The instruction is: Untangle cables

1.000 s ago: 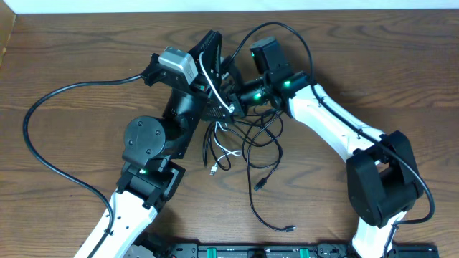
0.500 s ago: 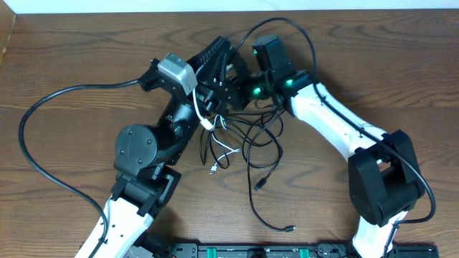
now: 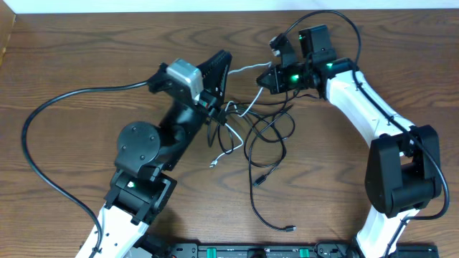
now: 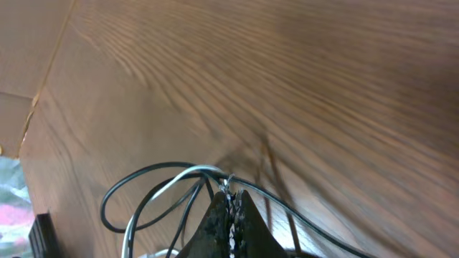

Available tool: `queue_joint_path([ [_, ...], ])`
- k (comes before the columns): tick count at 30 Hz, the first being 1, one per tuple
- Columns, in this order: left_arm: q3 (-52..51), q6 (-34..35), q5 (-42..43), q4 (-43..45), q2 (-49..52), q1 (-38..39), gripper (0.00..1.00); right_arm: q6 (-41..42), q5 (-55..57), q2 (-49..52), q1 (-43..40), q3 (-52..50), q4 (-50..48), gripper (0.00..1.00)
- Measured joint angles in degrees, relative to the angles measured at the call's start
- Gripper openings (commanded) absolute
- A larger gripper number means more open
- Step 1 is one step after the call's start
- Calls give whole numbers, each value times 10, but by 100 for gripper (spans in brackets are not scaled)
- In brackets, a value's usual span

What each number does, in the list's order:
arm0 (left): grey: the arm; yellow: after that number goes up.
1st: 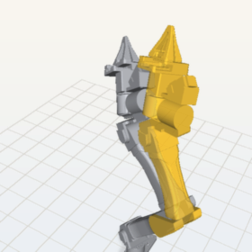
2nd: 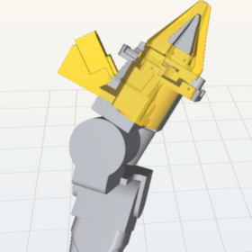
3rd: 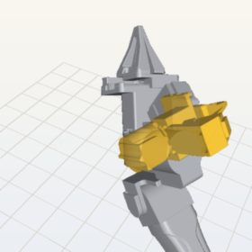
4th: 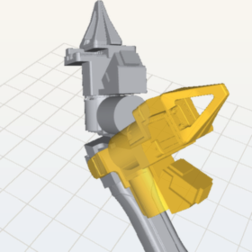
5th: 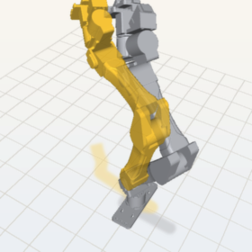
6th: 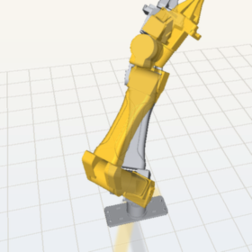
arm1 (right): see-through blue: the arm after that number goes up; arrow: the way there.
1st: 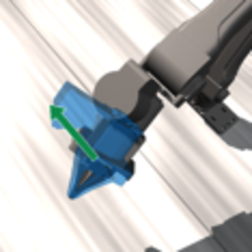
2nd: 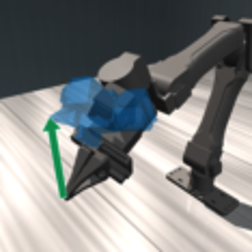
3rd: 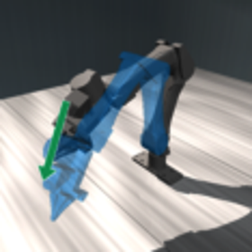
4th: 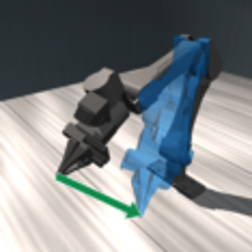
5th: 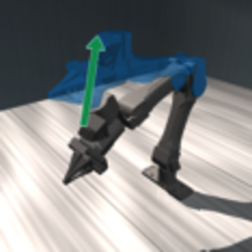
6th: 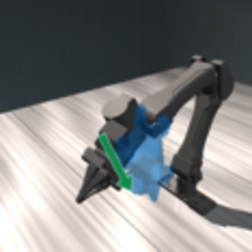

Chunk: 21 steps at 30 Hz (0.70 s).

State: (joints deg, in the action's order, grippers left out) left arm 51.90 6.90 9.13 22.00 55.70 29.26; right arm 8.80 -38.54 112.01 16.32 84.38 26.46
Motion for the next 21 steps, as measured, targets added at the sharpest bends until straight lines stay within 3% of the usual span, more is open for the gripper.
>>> queue_joint_path([
  [5,0,-11,0,-84,2,0,7,0,4,-18,-11,0,6,1],
  [12,0,-12,0,-174,46,0,8,-1,10,-136,-5,0,5,1],
  [21,0,37,38,-185,121,0,7,-3,10,-251,32,0,1,1],
])
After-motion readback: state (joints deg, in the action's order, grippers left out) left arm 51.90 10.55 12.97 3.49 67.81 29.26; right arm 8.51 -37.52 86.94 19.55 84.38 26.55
